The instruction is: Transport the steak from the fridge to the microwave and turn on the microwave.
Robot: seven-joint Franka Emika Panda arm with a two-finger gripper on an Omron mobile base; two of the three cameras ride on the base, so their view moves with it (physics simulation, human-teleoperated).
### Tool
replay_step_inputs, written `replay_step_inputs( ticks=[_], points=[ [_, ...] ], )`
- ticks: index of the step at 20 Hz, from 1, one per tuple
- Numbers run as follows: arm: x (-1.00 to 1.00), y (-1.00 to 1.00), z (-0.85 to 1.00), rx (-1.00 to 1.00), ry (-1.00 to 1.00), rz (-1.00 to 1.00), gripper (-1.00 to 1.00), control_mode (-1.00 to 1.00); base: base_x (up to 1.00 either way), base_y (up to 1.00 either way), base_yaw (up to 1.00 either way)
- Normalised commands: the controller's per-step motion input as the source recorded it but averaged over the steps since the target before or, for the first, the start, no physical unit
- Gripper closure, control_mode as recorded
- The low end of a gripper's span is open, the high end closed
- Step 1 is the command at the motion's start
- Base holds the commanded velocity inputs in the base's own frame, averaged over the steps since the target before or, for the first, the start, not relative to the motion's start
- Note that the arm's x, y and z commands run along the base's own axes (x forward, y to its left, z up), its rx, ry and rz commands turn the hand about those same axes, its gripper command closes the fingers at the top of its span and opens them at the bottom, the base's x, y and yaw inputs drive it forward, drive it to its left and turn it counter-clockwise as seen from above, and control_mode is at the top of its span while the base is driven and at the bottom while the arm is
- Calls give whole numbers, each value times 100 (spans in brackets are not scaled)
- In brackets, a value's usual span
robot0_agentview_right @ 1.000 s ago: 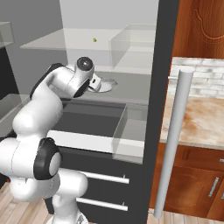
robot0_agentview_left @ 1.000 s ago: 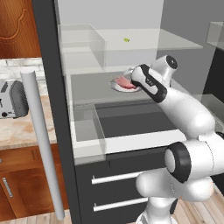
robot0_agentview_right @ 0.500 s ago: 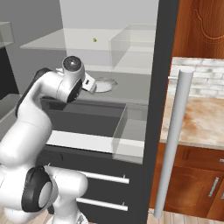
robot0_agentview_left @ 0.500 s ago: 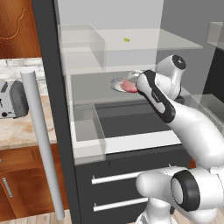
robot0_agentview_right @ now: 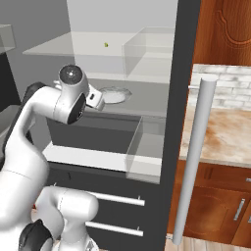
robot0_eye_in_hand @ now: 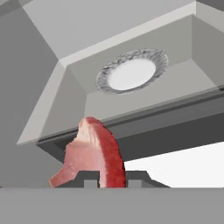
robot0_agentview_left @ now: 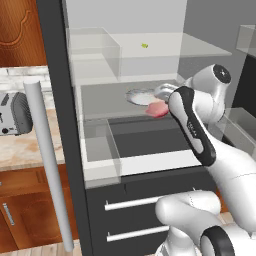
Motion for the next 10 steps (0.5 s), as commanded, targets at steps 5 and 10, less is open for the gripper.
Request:
replay_step_inputs(
  ticks=[5, 10],
  points=[
    [-61, -12, 12, 0, 0, 0, 100, -100, 0, 0, 0],
    [-47, -3, 5, -6, 0, 0, 100, -100, 0, 0, 0]
  ],
)
